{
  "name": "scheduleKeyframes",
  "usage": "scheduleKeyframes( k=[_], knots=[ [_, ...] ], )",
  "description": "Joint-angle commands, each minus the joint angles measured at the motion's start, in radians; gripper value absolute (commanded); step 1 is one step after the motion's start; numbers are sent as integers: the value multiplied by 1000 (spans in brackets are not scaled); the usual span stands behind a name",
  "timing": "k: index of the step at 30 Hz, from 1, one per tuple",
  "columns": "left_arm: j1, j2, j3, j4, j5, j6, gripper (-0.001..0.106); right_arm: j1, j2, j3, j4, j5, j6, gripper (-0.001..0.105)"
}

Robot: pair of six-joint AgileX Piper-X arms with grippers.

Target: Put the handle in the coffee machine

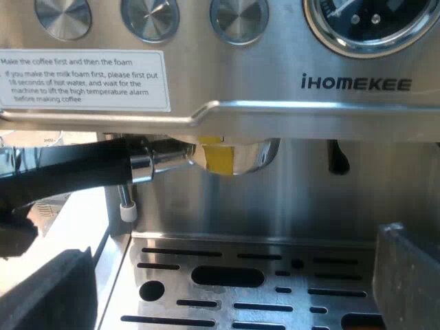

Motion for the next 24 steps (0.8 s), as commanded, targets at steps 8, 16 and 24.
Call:
scheduleKeyframes(
  k=[8,16,24],
  knots=[
    [-6,-26,-36,-115,208,-149,0,-4,-1,-2,2,5,-3,82],
    [-6,-26,-42,-61,210,-198,0,-4,-1,-2,2,2,-3,82],
    [-6,-53,-81,-11,212,-198,0,-4,-1,-2,2,-1,-3,82]
  ],
)
